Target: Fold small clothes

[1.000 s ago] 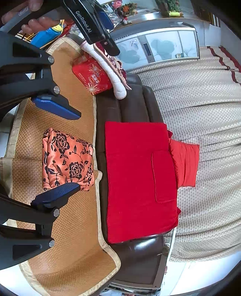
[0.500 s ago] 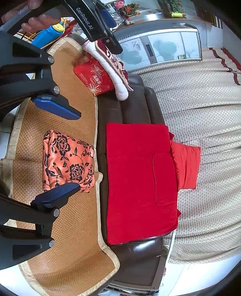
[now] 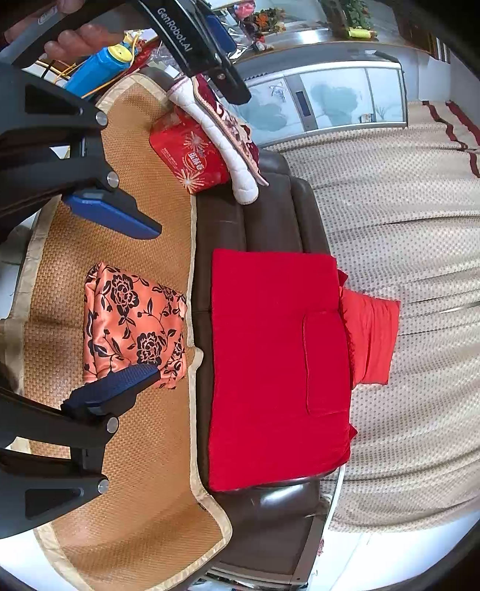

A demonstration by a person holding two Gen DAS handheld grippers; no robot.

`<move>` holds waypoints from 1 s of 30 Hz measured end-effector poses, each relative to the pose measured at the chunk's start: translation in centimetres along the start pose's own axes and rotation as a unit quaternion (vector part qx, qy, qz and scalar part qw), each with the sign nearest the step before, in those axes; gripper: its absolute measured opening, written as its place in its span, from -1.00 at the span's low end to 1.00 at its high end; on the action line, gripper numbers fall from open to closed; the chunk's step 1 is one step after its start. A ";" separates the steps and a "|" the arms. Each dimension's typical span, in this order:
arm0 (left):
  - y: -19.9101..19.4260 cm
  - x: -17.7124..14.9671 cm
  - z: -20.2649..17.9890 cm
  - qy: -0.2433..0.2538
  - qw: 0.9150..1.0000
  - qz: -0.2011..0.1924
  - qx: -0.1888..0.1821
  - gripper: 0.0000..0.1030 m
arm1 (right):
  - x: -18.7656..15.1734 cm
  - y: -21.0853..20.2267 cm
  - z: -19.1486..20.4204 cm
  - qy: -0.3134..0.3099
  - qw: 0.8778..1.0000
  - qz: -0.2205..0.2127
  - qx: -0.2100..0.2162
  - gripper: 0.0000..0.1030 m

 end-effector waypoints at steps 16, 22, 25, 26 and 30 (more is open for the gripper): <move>1.1 -0.1 1.1 -0.009 1.000 0.009 0.001 1.00 | 0.4 0.1 0.6 -0.005 1.000 -0.005 0.002 0.43; 1.6 -0.1 0.8 -0.004 1.000 0.011 -0.002 1.00 | 0.5 0.6 0.7 -0.005 1.000 -0.001 0.003 0.43; 2.1 -0.2 0.3 -0.002 1.000 0.011 -0.014 1.00 | 0.6 1.0 0.5 -0.005 1.000 -0.001 0.002 0.43; 2.7 -0.3 -0.1 0.000 0.999 0.017 -0.030 1.00 | 0.6 1.2 0.4 -0.005 1.000 0.000 0.000 0.43; 5.6 -0.7 -1.9 0.008 0.993 0.049 -0.109 1.00 | 1.1 2.7 -0.8 -0.007 1.000 0.006 -0.008 0.43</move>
Point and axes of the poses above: each gripper's, at about its wrist camera, not at the fingertips, and y roughly the way its jaws point, z to its left, x to its top, the point moved 8 cm from there along y, roughly the way its jaws point, and after that the axes turned 13 degrees about z, right-handed, at the moved point
